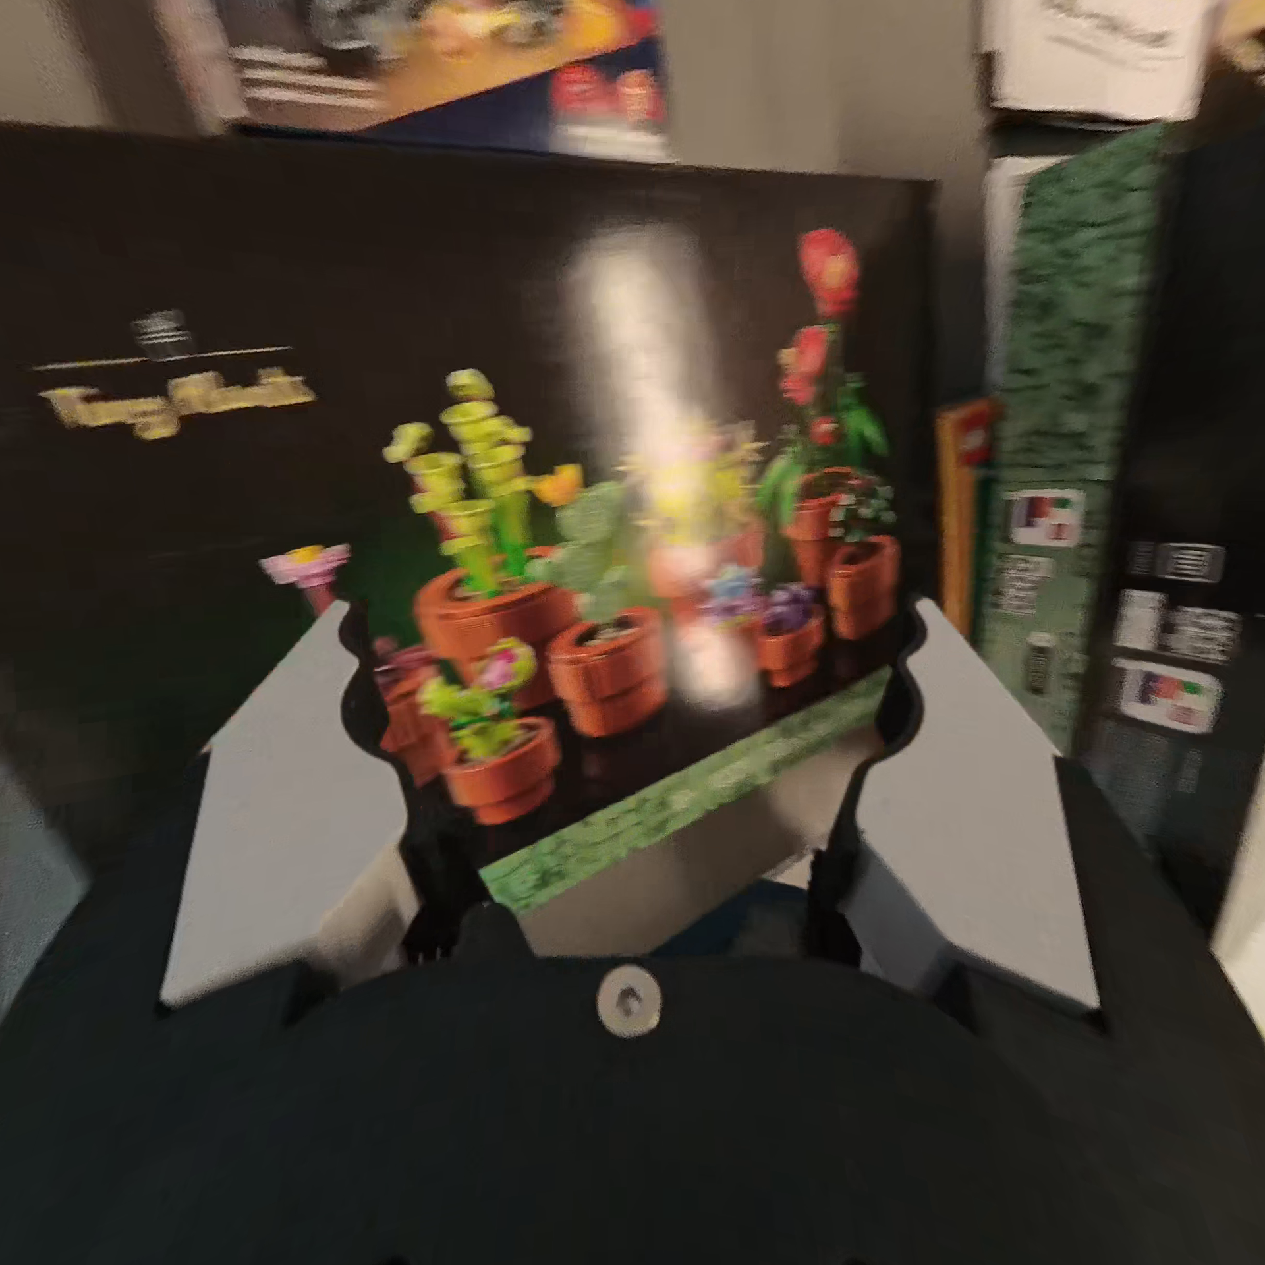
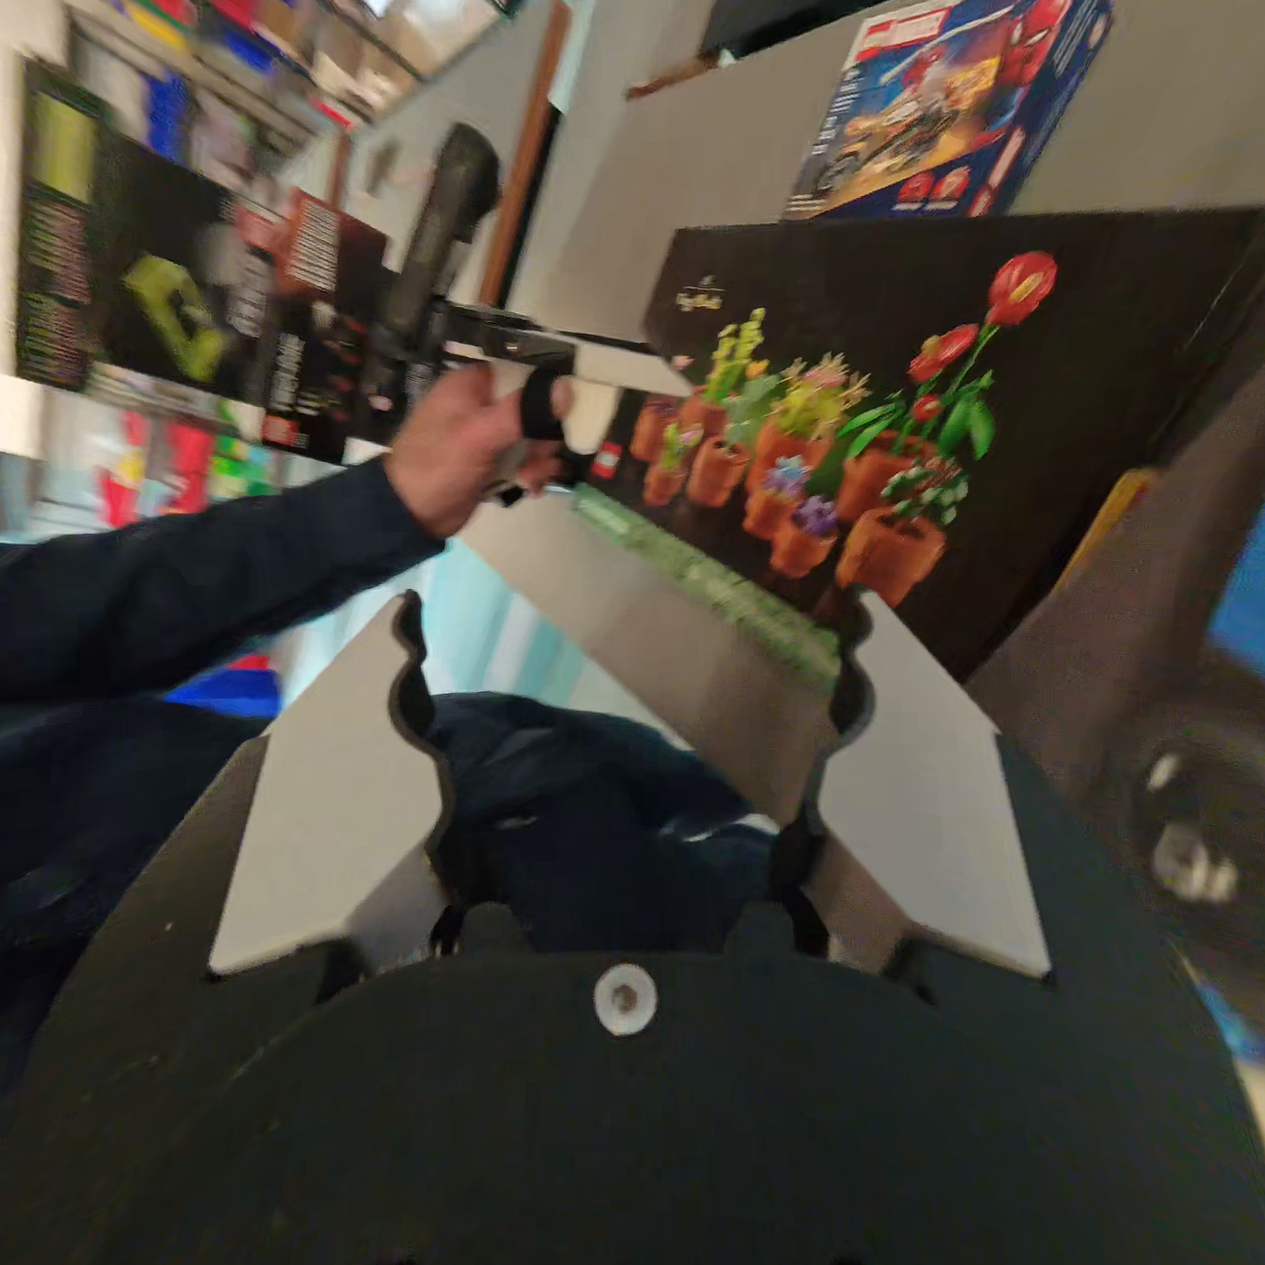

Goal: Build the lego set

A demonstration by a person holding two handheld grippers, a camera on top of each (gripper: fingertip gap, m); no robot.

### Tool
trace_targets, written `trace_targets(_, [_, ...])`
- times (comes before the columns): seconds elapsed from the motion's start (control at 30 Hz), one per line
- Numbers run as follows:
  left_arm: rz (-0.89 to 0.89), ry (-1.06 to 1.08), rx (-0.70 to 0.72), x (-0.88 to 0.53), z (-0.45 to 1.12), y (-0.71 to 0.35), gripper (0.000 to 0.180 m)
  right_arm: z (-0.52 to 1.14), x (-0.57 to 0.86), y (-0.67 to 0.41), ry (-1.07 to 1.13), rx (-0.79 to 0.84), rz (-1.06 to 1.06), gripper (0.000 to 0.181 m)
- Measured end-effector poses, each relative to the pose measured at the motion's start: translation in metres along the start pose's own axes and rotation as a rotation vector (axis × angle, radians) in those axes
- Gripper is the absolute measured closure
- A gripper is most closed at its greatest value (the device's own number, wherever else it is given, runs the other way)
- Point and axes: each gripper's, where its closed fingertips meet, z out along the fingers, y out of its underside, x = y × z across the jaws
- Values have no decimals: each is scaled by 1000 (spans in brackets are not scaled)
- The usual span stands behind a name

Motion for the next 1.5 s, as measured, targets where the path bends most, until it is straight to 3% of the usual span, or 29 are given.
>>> trace_targets(0.1, [-48, -103, -41, -48, 1, 9, 27, 48, 32, -18, 166, -69, -93, 40])
trace_targets(0.13, [-72, -130, -46, -61, 1, 12, 23, 62, 38, -25, 179, -75, -81, 39])
trace_targets(0.17, [-80, -148, -23, -71, -1, 10, 35, 74, 47, -33, 203, -68, -57, 38])
trace_targets(0.2, [-80, -167, 11, -78, -4, 6, 35, 86, 59, -38, 243, -75, -38, 39])
trace_targets(0.3, [-107, -216, 5, -90, -8, 6, 27, 115, 106, -39, 379, -146, 8, 35])
trace_targets(0.47, [-120, -220, -139, -101, 6, 41, 22, 138, 161, -39, 628, -279, -30, 29])
trace_targets(0.67, [-257, -114, -246, -103, 25, 79, 21, 167, 187, 4, 585, -401, 161, 25])
trace_targets(0.83, [-203, -109, -254, -103, 24, 81, 21, 169, 192, 18, 563, -461, 192, 25])
trace_targets(0.9, [-247, -74, -238, -102, 22, 76, 21, 167, 193, 11, 543, -427, 225, 41])
trace_targets(1.03, [-298, -31, -220, -106, 12, 78, 21, 170, 181, 9, 446, -427, 264, 49])
trace_targets(1.1, [-301, -29, -210, -107, 6, 81, 21, 172, 175, 16, 439, -470, 246, 46])
trace_targets(1.5, [-298, 0, -27, -92, -25, 34, 21, 142, 126, -29, 431, -339, 191, 30])
